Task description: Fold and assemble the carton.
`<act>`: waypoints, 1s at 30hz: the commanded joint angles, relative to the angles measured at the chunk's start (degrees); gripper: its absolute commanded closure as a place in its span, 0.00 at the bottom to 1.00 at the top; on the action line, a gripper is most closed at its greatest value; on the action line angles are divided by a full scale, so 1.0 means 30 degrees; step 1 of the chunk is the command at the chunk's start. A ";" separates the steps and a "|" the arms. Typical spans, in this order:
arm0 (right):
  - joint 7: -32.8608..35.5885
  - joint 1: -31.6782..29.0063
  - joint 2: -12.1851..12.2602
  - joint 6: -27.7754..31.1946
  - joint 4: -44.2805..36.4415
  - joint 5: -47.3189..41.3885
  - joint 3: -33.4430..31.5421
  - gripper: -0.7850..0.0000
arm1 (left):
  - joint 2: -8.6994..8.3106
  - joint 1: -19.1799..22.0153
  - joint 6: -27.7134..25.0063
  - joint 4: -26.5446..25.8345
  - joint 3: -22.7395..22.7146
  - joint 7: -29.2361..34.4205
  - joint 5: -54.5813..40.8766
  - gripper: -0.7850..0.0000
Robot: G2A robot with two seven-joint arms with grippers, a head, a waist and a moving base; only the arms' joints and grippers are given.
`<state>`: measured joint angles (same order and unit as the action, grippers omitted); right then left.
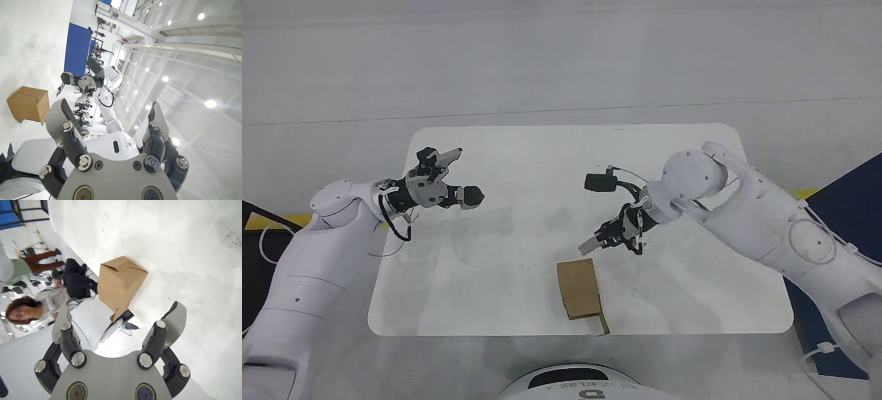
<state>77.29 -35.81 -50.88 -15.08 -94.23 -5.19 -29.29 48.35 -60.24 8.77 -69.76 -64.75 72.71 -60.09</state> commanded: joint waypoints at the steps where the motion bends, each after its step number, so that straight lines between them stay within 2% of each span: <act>1: 0.0156 0.0235 -0.0097 -0.0469 -0.0733 0.1861 0.0535 0.00 | 0.0000 0.0000 0.0000 0.0000 0.0000 0.0000 0.0000 0.00; 6: 0.0894 0.0571 -0.0352 -0.1377 -0.2396 0.5568 0.1858 0.00 | 0.0000 0.0000 0.0000 0.0000 0.0000 0.0000 0.0000 0.00; 14: 0.2274 0.0683 -0.0731 0.1378 -0.2481 0.5141 0.2288 0.00 | 0.0000 0.0000 0.0000 0.0000 0.0000 0.0000 0.0000 0.00; 18: 0.2937 0.0827 -0.1124 0.1603 -0.2673 0.6148 0.3091 0.02 | 0.0000 0.0000 0.0000 0.0000 0.0000 0.0000 0.0000 0.00; 21: 0.3497 0.1052 -0.1630 0.1824 -0.2298 0.6308 0.3716 0.07 | 0.0000 0.0000 0.0000 0.0000 0.0000 0.0000 0.0000 0.00; 30: 0.3569 0.2387 -0.3030 0.2058 -0.0657 0.6247 0.5986 0.20 | 0.0000 0.0000 0.0000 0.0000 0.0000 0.0000 0.0000 0.00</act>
<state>88.00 -29.18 -59.63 -8.59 -96.73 13.59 -12.07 48.35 -60.24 8.77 -69.76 -64.75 72.71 -60.09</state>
